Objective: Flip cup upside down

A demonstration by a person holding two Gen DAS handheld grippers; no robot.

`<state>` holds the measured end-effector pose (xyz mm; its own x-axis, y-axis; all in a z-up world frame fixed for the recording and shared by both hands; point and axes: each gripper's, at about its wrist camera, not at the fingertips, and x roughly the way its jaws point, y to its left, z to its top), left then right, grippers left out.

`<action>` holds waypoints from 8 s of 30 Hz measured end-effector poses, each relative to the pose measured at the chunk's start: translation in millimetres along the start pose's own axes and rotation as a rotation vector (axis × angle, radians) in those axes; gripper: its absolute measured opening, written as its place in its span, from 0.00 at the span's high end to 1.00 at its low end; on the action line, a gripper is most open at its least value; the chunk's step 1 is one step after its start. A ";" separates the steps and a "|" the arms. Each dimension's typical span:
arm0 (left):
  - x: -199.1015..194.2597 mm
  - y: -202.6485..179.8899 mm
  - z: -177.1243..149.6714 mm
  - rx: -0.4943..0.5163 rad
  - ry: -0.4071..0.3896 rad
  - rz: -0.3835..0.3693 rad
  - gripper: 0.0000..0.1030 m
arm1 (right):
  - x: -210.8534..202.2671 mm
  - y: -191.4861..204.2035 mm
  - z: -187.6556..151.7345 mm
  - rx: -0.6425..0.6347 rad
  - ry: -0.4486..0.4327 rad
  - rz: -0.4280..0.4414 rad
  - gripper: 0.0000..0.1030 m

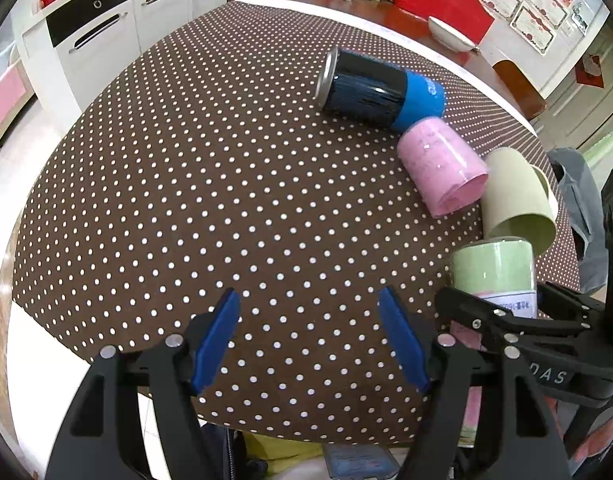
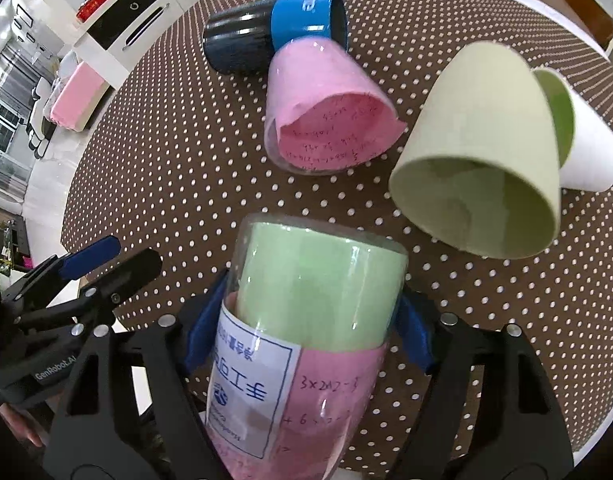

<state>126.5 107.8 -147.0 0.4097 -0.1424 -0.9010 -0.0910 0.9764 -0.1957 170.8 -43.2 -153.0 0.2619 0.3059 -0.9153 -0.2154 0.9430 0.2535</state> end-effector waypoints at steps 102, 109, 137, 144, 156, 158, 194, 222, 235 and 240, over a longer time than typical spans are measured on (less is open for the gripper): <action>-154.7 -106.6 -81.8 0.192 -0.488 0.060 0.31 | -181.1 -31.0 -126.5 -0.033 -0.569 -0.027 0.14; -175.1 -115.3 -96.9 0.223 -0.570 0.073 0.31 | -197.9 -30.5 -145.1 -0.039 -0.633 -0.056 0.13; -222.1 -119.1 -123.6 0.204 -0.762 0.054 0.31 | -237.2 -20.4 -169.9 -0.090 -0.789 -0.107 0.11; -220.6 -122.5 -122.0 0.217 -0.757 0.068 0.31 | -237.4 -24.2 -168.7 -0.081 -0.789 -0.109 0.10; -216.5 -126.0 -119.1 0.226 -0.736 0.078 0.31 | -234.9 -28.9 -167.4 -0.064 -0.773 -0.099 0.10; -215.9 -125.9 -118.8 0.225 -0.734 0.079 0.31 | -234.6 -28.7 -167.3 -0.064 -0.771 -0.099 0.10; -212.5 -123.4 -116.2 0.216 -0.725 0.085 0.31 | -225.3 -28.4 -163.6 -0.060 -0.744 -0.081 0.10; -207.9 -129.1 -113.4 0.219 -0.728 0.071 0.31 | -223.0 -33.6 -162.6 -0.047 -0.744 -0.071 0.10; -206.4 -131.4 -114.2 0.224 -0.727 0.067 0.31 | -226.1 -36.5 -170.3 -0.038 -0.749 -0.085 0.10; -204.9 -132.0 -114.3 0.222 -0.724 0.071 0.31 | -227.1 -36.2 -169.1 -0.040 -0.745 -0.082 0.10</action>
<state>-49.2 -10.4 19.3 0.9098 -0.0113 -0.4148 0.0144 0.9999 0.0044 -39.9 -168.9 -7.2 0.8429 0.2562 -0.4732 -0.1986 0.9654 0.1690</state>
